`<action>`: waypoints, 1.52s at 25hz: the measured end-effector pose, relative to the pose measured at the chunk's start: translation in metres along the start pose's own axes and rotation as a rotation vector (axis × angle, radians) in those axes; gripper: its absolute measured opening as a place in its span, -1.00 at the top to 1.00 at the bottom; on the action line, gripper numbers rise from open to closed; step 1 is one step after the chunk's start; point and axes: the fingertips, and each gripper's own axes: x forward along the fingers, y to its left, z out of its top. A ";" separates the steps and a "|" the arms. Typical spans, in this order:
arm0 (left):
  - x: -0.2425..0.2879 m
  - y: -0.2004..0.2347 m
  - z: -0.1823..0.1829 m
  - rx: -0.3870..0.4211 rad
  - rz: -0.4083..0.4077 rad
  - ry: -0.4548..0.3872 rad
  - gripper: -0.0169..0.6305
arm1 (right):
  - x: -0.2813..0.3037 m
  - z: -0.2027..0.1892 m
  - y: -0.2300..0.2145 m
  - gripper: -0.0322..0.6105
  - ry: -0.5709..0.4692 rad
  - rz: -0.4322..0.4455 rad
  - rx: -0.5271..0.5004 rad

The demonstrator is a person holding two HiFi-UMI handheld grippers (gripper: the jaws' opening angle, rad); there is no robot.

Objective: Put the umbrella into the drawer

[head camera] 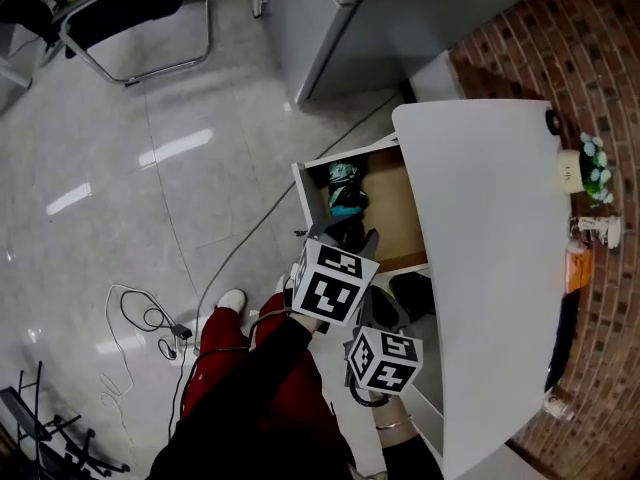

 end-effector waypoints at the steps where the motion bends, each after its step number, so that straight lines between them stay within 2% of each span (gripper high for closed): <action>1: -0.007 -0.001 0.001 0.011 -0.003 -0.004 0.47 | -0.004 0.002 0.004 0.89 -0.012 0.002 0.007; 11: -0.073 0.005 0.001 0.066 -0.027 -0.019 0.79 | -0.035 0.021 0.043 0.89 -0.100 0.015 0.045; 16: -0.100 0.011 -0.009 0.126 -0.030 -0.001 0.93 | -0.048 0.021 0.061 0.89 -0.129 0.022 0.058; 22: -0.136 0.020 -0.017 0.157 -0.036 -0.008 0.93 | -0.066 0.015 0.087 0.89 -0.187 0.059 0.108; 33: -0.193 0.027 -0.036 0.198 -0.066 -0.004 0.93 | -0.106 0.012 0.127 0.89 -0.301 0.074 0.083; 38: -0.220 0.026 -0.036 0.240 -0.071 -0.024 0.94 | -0.124 0.016 0.140 0.89 -0.342 0.075 0.069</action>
